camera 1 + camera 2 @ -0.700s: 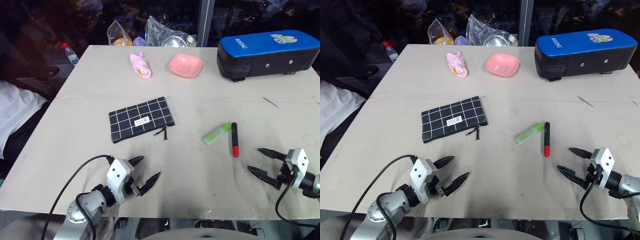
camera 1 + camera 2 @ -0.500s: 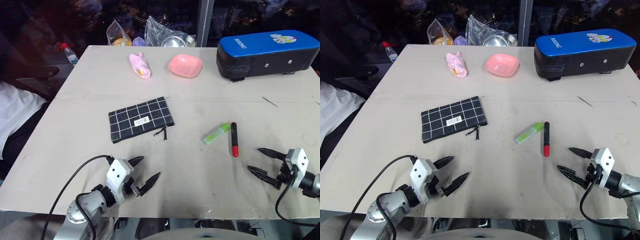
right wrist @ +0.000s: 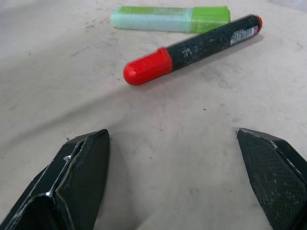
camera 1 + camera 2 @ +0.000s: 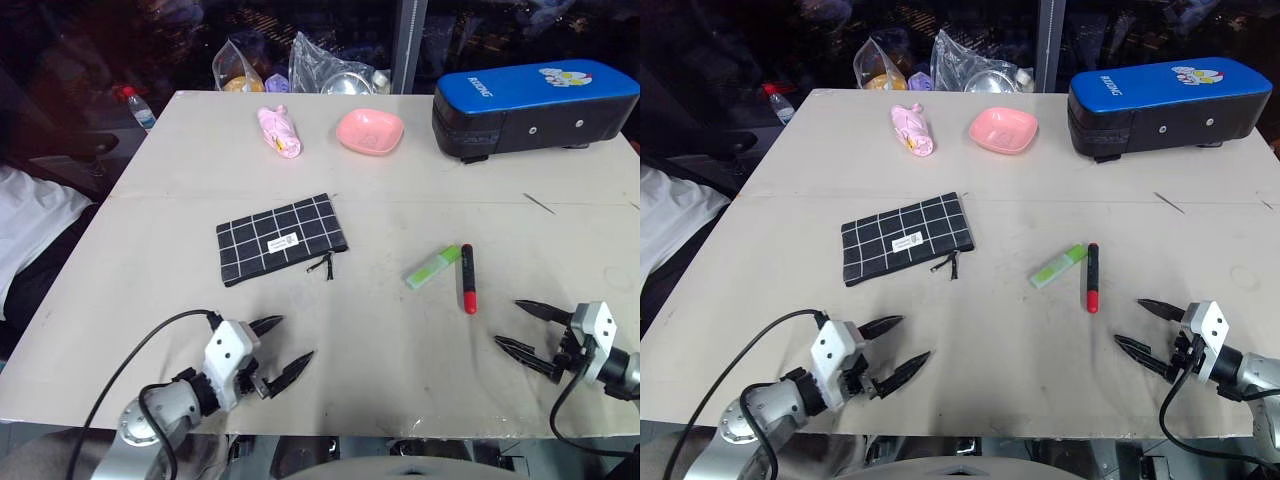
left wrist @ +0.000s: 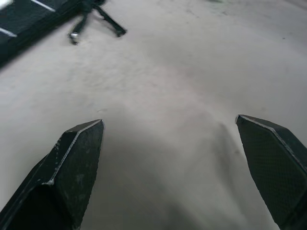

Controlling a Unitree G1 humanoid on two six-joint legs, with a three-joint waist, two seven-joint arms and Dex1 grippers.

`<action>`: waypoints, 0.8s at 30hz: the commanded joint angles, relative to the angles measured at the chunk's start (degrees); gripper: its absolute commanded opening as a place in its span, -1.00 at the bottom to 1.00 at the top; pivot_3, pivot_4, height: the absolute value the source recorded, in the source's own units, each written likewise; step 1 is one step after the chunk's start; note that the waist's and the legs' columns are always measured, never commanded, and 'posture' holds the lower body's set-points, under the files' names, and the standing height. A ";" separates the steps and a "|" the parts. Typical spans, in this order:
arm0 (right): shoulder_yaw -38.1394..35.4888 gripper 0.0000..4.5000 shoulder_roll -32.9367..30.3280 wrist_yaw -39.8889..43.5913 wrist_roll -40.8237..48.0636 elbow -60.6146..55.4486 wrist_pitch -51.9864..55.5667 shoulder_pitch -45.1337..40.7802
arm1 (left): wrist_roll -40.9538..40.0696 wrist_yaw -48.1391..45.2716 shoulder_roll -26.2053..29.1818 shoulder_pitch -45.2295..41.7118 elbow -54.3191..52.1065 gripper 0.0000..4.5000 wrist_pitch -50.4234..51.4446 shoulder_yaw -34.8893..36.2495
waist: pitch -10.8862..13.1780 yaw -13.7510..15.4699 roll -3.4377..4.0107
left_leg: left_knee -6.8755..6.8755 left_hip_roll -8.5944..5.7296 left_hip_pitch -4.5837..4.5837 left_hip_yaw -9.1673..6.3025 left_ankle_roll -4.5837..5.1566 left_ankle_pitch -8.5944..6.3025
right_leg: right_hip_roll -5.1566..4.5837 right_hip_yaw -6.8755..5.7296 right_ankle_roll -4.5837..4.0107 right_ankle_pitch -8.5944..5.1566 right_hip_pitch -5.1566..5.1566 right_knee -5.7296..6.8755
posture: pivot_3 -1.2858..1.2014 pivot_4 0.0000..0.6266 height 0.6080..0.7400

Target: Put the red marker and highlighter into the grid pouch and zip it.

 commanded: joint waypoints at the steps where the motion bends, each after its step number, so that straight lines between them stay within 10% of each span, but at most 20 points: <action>1: -0.46 0.90 0.23 -0.63 3.44 -7.64 2.65 0.34 | -3.97 -2.45 1.48 -1.01 0.95 1.00 -0.86 5.19 | 0.00 -0.01 0.00 | 0.00 0.00 0.00 0.00 0.00 0.00 | 0.00 0.00 0.00 0.00 0.00 0.02 | 0.03 -0.52 1.00; 12: 3.00 0.90 3.07 -6.29 9.69 -25.08 12.66 -0.72 | -6.11 -14.08 11.96 -13.62 23.47 1.00 -5.89 17.53 | 0.07 0.05 -0.11 | 0.05 0.02 -0.01 -0.05 -0.01 0.00 | 0.03 -0.08 0.01 0.00 -0.03 0.03 | 0.03 -0.52 1.00; 24: 4.92 0.90 4.51 -7.29 8.34 -25.03 13.42 -3.13 | 10.05 -22.50 23.93 -31.70 53.67 1.00 -35.36 11.10 | 0.26 -0.03 -0.44 | 0.03 0.02 -0.09 -0.05 -0.03 0.00 | -0.04 -0.14 0.01 0.01 -0.13 0.04 | 0.03 -0.52 1.00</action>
